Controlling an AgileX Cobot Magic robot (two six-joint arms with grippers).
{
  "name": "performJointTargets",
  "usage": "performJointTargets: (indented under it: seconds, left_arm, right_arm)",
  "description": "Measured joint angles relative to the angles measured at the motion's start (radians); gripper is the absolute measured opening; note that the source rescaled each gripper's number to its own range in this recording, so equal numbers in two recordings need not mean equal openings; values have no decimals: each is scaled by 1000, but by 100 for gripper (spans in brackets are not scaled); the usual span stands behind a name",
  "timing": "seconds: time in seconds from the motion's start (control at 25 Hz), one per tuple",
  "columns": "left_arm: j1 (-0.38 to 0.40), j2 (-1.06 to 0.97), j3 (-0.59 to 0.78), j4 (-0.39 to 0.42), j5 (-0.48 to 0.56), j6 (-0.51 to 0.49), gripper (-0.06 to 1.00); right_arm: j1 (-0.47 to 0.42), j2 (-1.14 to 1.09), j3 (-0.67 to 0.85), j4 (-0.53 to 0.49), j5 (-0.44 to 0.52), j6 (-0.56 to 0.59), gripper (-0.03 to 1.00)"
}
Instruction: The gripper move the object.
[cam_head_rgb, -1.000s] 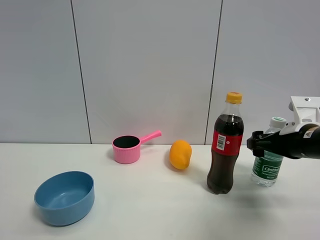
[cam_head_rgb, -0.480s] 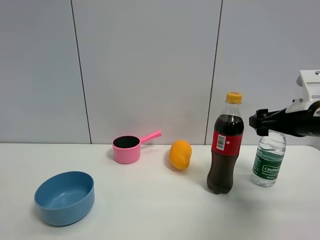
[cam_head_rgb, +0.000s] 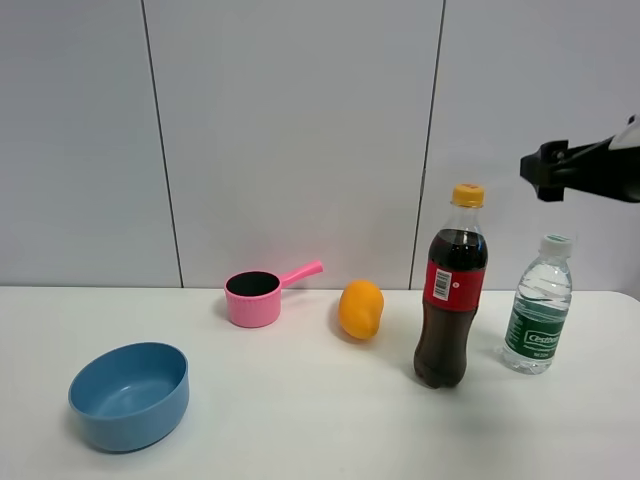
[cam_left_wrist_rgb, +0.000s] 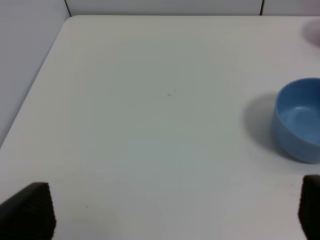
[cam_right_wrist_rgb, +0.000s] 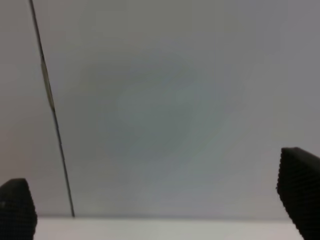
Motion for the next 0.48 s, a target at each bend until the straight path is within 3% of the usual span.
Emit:
performJointTargets:
  seconds: [0.28, 0.48]
  left_arm:
    - [0, 0, 0, 1, 0, 0, 100]
    - [0, 0, 0, 1, 0, 0, 100]
  right_arm:
    - [0, -255, 0, 0, 51, -60, 99]
    - [0, -425, -19, 0, 233, -105, 99]
